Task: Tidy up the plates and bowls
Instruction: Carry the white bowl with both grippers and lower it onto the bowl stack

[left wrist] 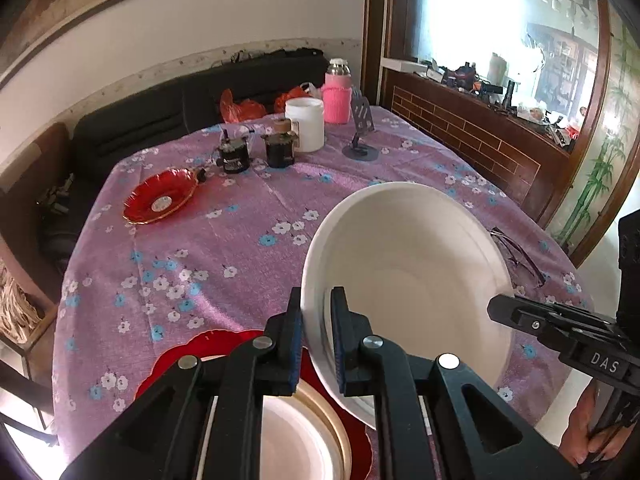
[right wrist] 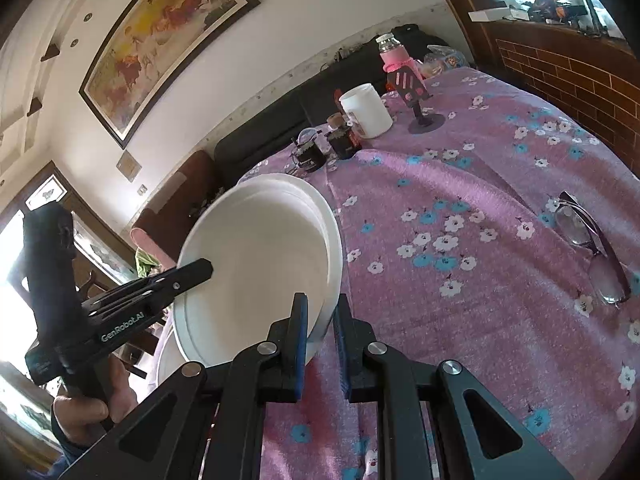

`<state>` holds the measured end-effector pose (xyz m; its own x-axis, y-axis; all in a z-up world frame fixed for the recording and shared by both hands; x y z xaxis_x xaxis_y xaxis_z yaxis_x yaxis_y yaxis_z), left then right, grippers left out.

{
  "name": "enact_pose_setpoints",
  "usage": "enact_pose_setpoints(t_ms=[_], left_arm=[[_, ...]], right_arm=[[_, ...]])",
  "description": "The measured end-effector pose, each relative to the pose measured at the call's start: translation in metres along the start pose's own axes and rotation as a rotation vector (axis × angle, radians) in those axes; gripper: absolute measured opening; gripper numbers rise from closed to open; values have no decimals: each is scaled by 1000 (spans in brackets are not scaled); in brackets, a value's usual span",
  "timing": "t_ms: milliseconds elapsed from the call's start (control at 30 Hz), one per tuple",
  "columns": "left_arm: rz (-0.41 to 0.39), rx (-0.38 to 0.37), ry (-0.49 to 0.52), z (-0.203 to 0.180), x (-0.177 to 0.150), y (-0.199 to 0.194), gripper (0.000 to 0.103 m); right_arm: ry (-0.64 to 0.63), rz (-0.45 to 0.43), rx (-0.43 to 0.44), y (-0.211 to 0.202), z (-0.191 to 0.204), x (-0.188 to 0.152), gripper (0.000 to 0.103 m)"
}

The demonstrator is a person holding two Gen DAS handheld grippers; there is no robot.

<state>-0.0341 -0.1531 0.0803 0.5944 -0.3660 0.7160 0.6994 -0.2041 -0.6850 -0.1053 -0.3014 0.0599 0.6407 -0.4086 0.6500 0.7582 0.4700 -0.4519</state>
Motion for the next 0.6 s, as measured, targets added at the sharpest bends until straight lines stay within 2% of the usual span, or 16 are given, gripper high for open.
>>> enact_pose_setpoints(t_ms=[200,600], left_arm=[[-41,23,-8,5,-4,-11,11],[-70,35,-20,13,-8,-21,14]], right_arm=[[-13,6,4,1,6,-2,14],[-29,16,10,5,15,-5,14]])
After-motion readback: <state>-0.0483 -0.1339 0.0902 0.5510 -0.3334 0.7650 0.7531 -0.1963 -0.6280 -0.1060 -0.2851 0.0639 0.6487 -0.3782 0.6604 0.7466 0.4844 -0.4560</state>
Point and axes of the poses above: each gripper's, at about its wrist camera, not at the fingertips, and y roughly the way its jaws point, z to its left, x to its top, the point moved 8 cm from there along y, roughly the way its jaws point, and after that the axes turned 11 degrees about x, right-handed, at the moved point
